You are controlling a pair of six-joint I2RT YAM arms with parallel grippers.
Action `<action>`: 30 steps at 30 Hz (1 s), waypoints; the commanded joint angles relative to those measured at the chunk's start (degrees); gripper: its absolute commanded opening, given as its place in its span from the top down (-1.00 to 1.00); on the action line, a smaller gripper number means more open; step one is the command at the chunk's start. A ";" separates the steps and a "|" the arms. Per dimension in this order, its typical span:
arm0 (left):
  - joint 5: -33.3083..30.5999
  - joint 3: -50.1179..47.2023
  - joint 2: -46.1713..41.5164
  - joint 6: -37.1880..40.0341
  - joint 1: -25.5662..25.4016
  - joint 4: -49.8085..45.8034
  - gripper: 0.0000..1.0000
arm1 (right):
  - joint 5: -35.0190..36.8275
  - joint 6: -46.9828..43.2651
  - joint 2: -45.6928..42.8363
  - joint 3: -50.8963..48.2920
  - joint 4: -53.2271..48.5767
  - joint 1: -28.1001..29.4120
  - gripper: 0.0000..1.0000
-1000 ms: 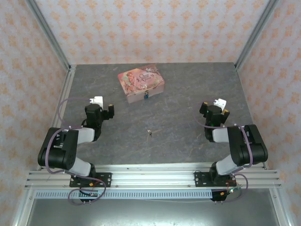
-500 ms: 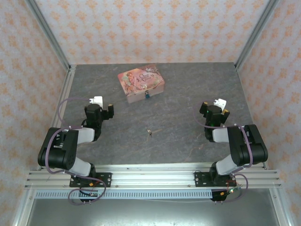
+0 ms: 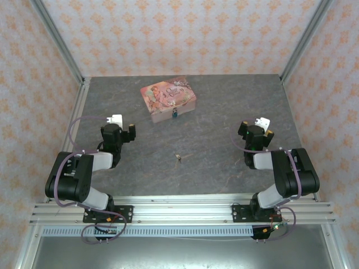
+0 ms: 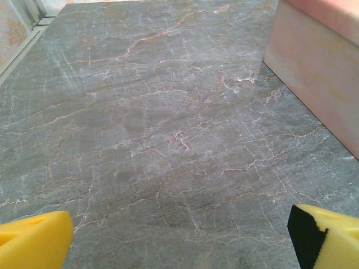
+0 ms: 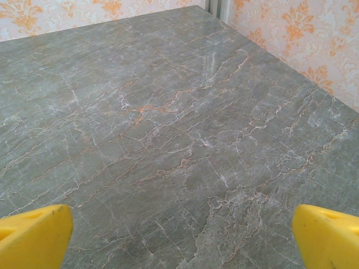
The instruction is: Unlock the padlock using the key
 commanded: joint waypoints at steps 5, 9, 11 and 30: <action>0.20 1.35 0.69 -0.27 0.65 1.99 -1.00 | 0.89 -0.40 0.41 1.23 1.61 -0.36 -1.00; 0.00 6.76 -4.65 -0.80 0.28 -13.01 -1.00 | -1.39 -1.42 -0.86 1.69 -0.12 -0.36 -0.99; -1.73 9.71 -8.14 -3.14 0.37 -20.95 -1.00 | -3.83 -2.52 -4.20 3.70 -6.38 -0.32 -0.99; 17.73 37.62 0.56 -41.90 -0.48 -52.01 -0.82 | -27.52 20.58 24.48 71.39 -72.49 8.61 -0.85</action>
